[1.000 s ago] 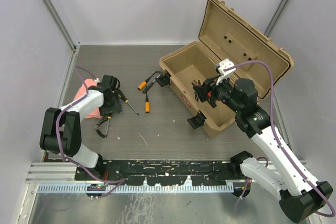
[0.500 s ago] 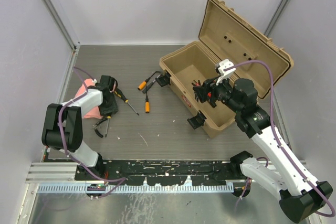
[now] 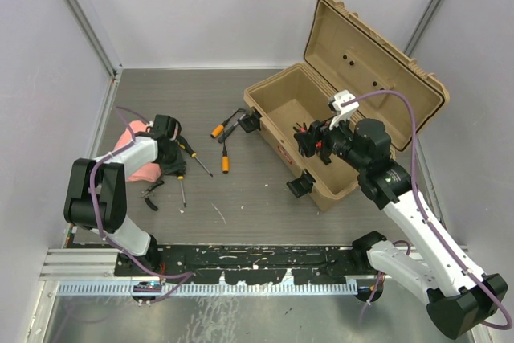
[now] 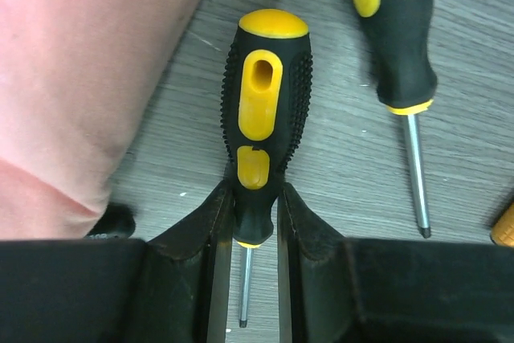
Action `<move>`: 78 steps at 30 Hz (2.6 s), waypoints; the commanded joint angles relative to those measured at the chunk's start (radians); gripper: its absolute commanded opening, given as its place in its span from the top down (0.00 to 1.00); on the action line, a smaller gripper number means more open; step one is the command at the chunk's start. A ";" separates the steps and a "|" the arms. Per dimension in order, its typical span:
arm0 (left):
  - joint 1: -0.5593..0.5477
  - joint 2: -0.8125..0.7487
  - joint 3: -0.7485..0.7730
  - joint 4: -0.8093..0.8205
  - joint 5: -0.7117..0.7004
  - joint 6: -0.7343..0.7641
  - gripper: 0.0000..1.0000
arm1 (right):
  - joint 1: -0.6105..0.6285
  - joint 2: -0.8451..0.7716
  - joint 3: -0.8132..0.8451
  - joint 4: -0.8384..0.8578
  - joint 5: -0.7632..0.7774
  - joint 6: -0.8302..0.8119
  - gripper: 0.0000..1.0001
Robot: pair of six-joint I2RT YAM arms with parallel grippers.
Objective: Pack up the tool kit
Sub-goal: Pick up the screwdriver from the center of the board, then place the screwdriver in the toolbox.
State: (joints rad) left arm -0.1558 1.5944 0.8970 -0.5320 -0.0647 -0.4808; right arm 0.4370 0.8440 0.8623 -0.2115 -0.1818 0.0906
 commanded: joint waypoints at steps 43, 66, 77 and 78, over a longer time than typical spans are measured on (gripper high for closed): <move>-0.082 -0.794 -0.307 0.575 0.737 -0.390 1.00 | 0.027 0.119 0.000 0.446 -0.362 0.526 0.30; -0.381 -0.804 -0.351 0.854 0.665 -0.491 1.00 | 0.337 0.347 0.056 0.516 -0.298 0.527 0.30; -0.386 -0.807 -0.348 0.886 0.704 -0.497 1.00 | 0.361 0.417 0.055 0.637 -0.278 0.629 0.50; -0.387 -0.808 -0.348 0.886 0.704 -0.496 1.00 | 0.361 0.415 0.052 0.640 -0.266 0.632 0.60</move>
State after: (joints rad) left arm -0.5365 0.8093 0.5262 0.2550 0.6125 -0.9688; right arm 0.7895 1.2686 0.8875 0.3313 -0.4759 0.6933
